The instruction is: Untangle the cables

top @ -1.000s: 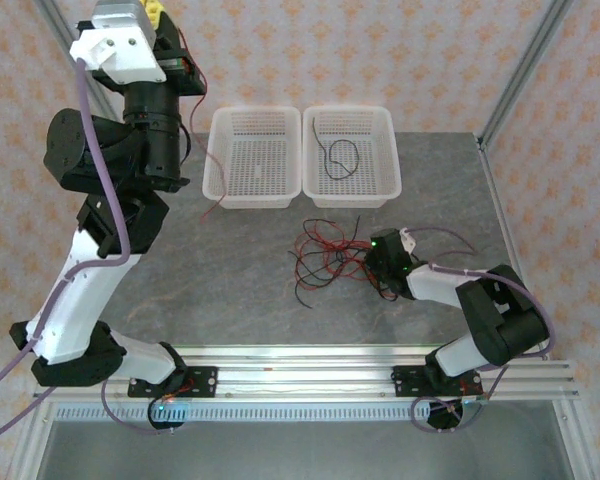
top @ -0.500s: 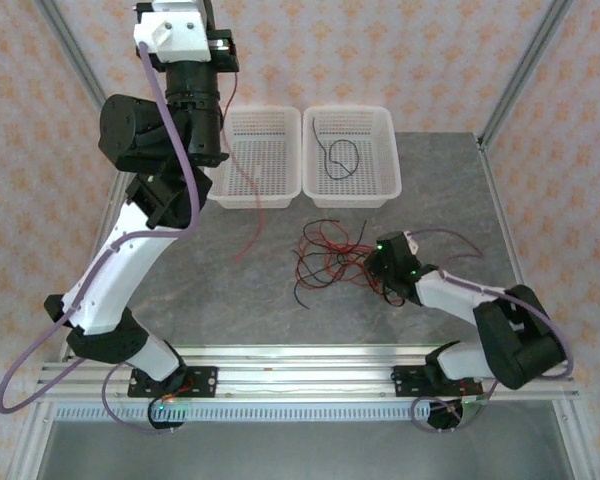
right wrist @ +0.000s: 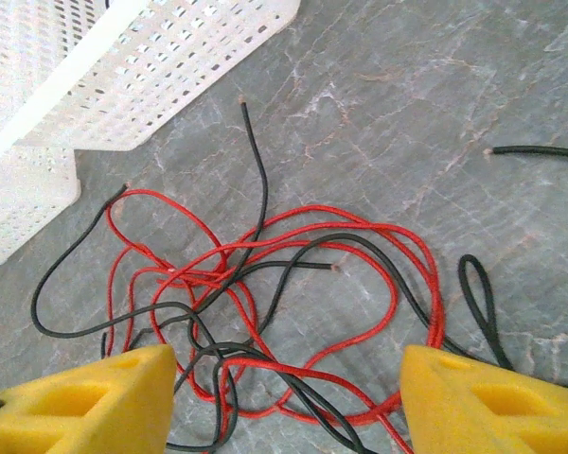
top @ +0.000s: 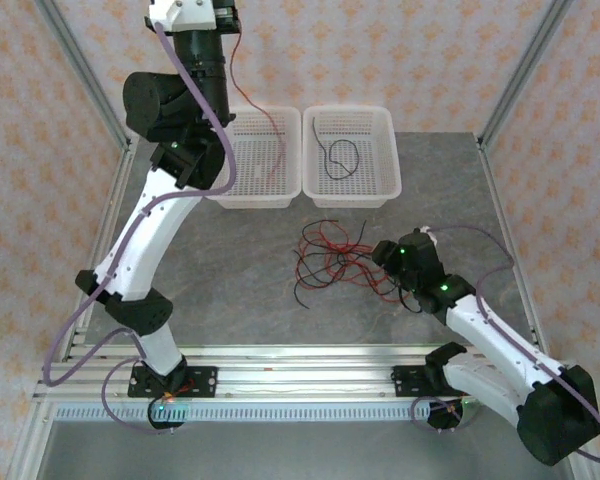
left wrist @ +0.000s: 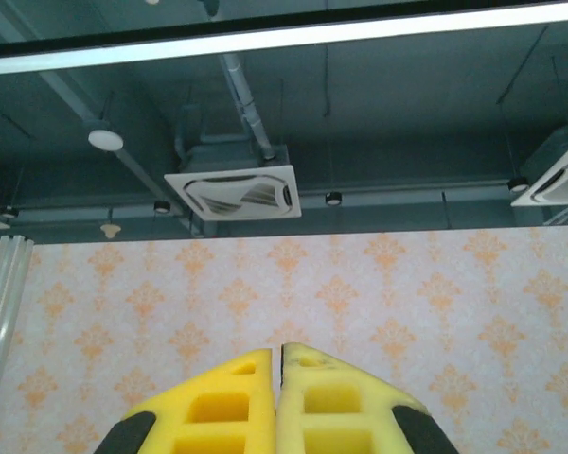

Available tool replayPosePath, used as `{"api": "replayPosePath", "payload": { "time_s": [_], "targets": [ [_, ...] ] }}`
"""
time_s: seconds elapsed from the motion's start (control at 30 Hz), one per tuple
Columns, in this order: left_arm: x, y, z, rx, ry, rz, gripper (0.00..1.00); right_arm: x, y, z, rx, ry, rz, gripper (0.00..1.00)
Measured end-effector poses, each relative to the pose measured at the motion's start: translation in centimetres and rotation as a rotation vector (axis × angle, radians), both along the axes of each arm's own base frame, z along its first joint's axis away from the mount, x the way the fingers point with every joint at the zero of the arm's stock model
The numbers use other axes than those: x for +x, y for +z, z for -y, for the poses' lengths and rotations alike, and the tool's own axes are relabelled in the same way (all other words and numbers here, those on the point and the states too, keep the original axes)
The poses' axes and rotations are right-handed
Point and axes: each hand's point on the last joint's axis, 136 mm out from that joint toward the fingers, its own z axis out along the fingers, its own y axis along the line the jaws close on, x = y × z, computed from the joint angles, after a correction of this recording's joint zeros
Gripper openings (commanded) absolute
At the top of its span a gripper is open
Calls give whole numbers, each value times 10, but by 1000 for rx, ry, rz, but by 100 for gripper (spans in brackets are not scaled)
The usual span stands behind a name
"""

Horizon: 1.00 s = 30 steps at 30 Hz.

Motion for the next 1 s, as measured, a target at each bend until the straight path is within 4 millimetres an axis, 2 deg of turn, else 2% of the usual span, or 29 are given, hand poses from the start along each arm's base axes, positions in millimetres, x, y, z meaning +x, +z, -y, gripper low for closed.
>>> {"api": "replayPosePath", "payload": {
  "time_s": [0.2, 0.47, 0.63, 0.83, 0.9, 1.0],
  "targets": [
    [40, -16, 3, 14, -10, 48, 0, -4, -6, 4, -24, -7, -26, 63],
    [103, -55, 15, 12, -37, 17, 0, 2, -2, 1, -34, -1, -33, 63],
    [125, -67, 3, 1, -37, 15, 0, 8, -5, -1, -51, 8, -49, 63],
    [137, -72, -29, -23, 4, 33, 0, 11, -22, -3, -83, 19, -98, 63],
    [144, -81, -37, -26, 19, 33, 0, 13, -30, -4, -92, 23, -118, 63],
    [169, -117, -40, -11, 39, -24, 0, 15, -40, -6, -103, 29, -143, 63]
  ]
}}
